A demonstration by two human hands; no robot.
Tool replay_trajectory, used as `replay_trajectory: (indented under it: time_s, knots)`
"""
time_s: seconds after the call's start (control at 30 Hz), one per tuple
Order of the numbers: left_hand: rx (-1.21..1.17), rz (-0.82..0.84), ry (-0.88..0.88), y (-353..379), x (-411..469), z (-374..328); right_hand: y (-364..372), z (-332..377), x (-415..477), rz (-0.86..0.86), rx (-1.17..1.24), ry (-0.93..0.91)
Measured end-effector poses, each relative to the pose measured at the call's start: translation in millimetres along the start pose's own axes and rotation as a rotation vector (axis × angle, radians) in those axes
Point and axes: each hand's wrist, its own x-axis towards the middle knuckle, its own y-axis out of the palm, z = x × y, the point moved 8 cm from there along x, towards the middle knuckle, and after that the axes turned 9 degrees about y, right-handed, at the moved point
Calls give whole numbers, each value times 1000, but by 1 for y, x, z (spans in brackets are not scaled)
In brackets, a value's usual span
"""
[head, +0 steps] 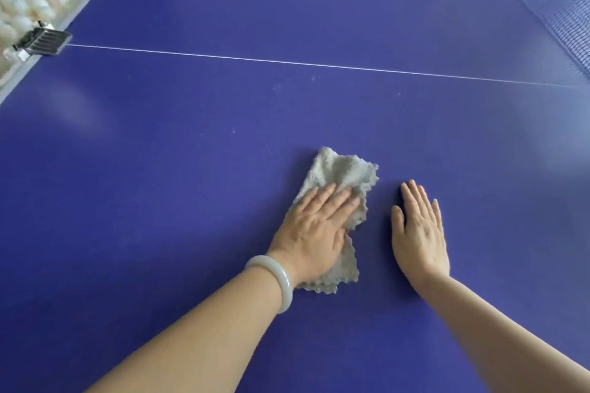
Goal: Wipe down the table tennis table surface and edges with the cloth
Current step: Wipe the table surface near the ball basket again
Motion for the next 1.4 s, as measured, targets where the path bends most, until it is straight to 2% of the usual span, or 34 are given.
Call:
replay_trajectory:
  time_s: [0.1, 0.2, 0.27, 0.37, 0.43, 0.53, 0.57, 0.67, 0.73, 0.93, 1.03, 1.1, 1.17, 1.27, 1.4]
  knots:
    - [44, -20, -319, -7, -4, 80, 4, 0, 0, -25, -38, 12]
    - [30, -54, -456, -11, -19, 75, 7, -1, 2, -41, -81, 12]
    - [-21, -70, -357, -6, -18, 22, 7, -2, 3, -40, -74, 17]
    - [-77, 23, -37, 11, 8, -50, 6, -2, 3, -30, -42, 3]
    - [-86, 74, 74, 13, 32, -55, 3, -2, 2, -30, -11, -12]
    - [18, 110, 179, 10, 64, -28, -1, -2, 1, -42, -24, -25]
    - [48, 106, 141, 7, 73, -5, -1, -2, 1, -39, -34, -22]
    - [61, 38, -194, -8, 71, 98, -2, -2, 2, -31, -30, -3]
    - [19, -33, -333, -16, 48, 144, -2, 0, 2, -16, -45, -4]
    - [1, -19, -337, -20, 37, 148, -9, 0, 8, -22, 1, 20]
    - [1, -14, -334, -20, 36, 150, -24, 3, 49, -65, 52, 59]
    - [10, 2, -342, -18, 34, 151, -29, 5, 90, -67, -41, 73]
    - [2, 3, -339, -20, 35, 150, -29, -1, 128, -66, -142, 154]
    - [17, -11, -320, -23, 36, 149, -22, -17, 149, -73, -159, 309]
    - [37, -64, -201, -24, 46, 133, -17, -22, 154, -103, -90, 314]
